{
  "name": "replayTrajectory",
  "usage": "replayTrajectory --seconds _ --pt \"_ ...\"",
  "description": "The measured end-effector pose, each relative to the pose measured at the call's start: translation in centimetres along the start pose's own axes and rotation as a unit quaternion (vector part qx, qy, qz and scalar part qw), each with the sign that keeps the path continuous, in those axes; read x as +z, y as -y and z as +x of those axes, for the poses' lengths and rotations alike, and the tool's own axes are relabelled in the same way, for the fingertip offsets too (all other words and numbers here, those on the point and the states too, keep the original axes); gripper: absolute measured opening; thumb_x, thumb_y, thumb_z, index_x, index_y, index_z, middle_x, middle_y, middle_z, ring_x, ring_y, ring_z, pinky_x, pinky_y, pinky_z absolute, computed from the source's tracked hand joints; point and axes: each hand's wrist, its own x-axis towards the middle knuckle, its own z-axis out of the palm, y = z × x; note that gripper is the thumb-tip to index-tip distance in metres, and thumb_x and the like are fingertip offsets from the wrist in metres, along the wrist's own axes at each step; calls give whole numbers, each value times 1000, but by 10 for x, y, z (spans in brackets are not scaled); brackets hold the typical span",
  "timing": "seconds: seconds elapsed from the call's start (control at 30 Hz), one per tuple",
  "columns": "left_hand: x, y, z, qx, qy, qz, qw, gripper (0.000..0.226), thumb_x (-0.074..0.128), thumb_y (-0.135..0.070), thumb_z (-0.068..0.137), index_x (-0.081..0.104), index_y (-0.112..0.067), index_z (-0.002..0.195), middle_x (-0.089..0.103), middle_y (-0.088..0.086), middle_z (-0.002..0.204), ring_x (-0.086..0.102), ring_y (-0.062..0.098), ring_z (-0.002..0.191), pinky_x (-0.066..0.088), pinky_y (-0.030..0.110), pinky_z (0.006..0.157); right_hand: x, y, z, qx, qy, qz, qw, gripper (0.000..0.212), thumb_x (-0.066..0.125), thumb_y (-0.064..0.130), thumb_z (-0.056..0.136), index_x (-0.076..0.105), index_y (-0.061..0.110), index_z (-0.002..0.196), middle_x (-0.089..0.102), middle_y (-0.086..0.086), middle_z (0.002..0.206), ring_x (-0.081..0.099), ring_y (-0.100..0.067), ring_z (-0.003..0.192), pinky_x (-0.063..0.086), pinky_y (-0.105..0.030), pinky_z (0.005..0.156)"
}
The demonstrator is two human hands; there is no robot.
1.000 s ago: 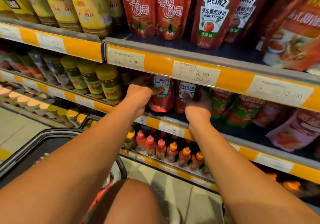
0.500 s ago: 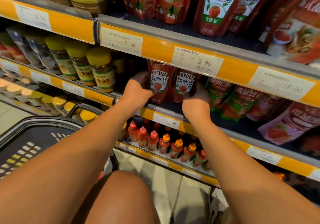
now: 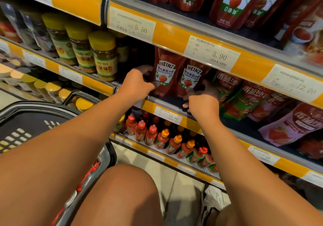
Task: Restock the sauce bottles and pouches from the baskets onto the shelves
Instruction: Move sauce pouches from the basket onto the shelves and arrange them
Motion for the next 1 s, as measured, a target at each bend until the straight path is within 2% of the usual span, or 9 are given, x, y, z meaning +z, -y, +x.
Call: replayTrajectory --seconds 0.1,0.17,0.3,0.47,0.67,0.83,0.9,0.97,1.0 --pt "4 4 5 -1 0 -11 1000 50 84 -30 84 64 -23 130 71 -3 110 67 16 85 55 32 74 15 -5 10 59 0 118 991 30 57 20 106 50 17 135 74 -16 102 71 -16 58 49 -19 41" --pt "8 8 10 5 -4 -9 1000 53 85 -29 83 64 -22 132 69 -1 120 68 19 94 56 34 78 22 -3 15 108 21 146 983 37 50 20 109 50 11 144 72 -19 115 71 -18 72 47 -16 40" --pt "18 6 26 9 -1 -4 1000 58 86 -27 81 64 -18 133 67 2 127 68 21 101 57 38 87 23 -5 24 87 -13 203 975 57 48 -6 103 39 19 154 71 -8 101 72 -21 80 63 -37 64" --pt "28 0 46 38 -10 59 997 56 84 -38 81 65 -22 131 68 -3 130 64 15 108 48 26 89 31 -7 34 36 -27 7 999 29 64 -9 90 53 9 111 72 -7 109 71 -30 105 60 -51 91" --pt "36 -3 62 57 2 53 997 54 78 -35 87 60 -22 137 63 0 139 58 18 126 40 22 97 42 -6 46 8 -44 -40 998 37 57 5 88 56 8 124 68 -14 120 69 -35 111 59 -51 93" --pt "40 -2 69 59 21 28 998 57 77 -37 88 56 -26 139 60 -3 139 58 16 123 50 36 102 42 -4 54 6 -65 -32 997 51 53 1 87 45 6 137 64 -17 130 65 -36 119 56 -50 100" --pt "41 -3 73 69 29 22 997 54 76 -37 89 55 -26 137 60 -6 135 58 13 119 50 33 99 41 -2 57 0 -88 -37 995 50 53 3 89 45 4 139 61 -18 135 61 -34 125 47 -35 110" --pt "43 -2 76 77 36 5 996 50 76 -34 89 56 -24 134 62 -8 130 59 11 117 52 33 98 40 -3 60 -14 -113 -42 993 53 55 7 93 44 4 144 57 -15 143 54 -30 133 30 -9 96" --pt "44 -2 77 79 39 -4 996 49 76 -32 89 57 -23 133 63 -8 129 60 11 116 54 37 98 40 -3 62 -20 -117 -37 992 54 56 8 93 44 5 145 56 -13 145 53 -28 134 27 -8 90"
